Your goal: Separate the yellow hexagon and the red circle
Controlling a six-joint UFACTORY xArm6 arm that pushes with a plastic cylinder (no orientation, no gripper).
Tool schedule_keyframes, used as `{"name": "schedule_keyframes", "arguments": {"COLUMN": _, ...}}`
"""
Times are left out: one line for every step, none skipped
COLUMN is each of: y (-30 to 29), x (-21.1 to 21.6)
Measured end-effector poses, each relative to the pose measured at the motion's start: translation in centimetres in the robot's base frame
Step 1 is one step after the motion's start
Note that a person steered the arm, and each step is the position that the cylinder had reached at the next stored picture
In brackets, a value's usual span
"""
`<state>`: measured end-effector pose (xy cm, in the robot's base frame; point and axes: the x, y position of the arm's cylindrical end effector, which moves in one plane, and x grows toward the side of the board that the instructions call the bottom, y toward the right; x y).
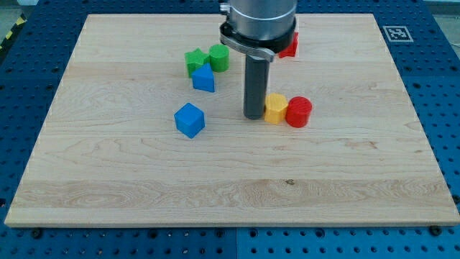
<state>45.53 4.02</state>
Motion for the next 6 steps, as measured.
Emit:
{"name": "schedule_keyframes", "arguments": {"y": 1.6, "x": 0.7}}
{"name": "schedule_keyframes", "arguments": {"y": 2.3, "x": 2.1}}
{"name": "schedule_keyframes", "arguments": {"y": 2.8, "x": 3.5}}
{"name": "schedule_keyframes", "arguments": {"y": 4.2, "x": 3.5}}
{"name": "schedule_keyframes", "arguments": {"y": 6.2, "x": 2.6}}
{"name": "schedule_keyframes", "arguments": {"y": 6.2, "x": -0.5}}
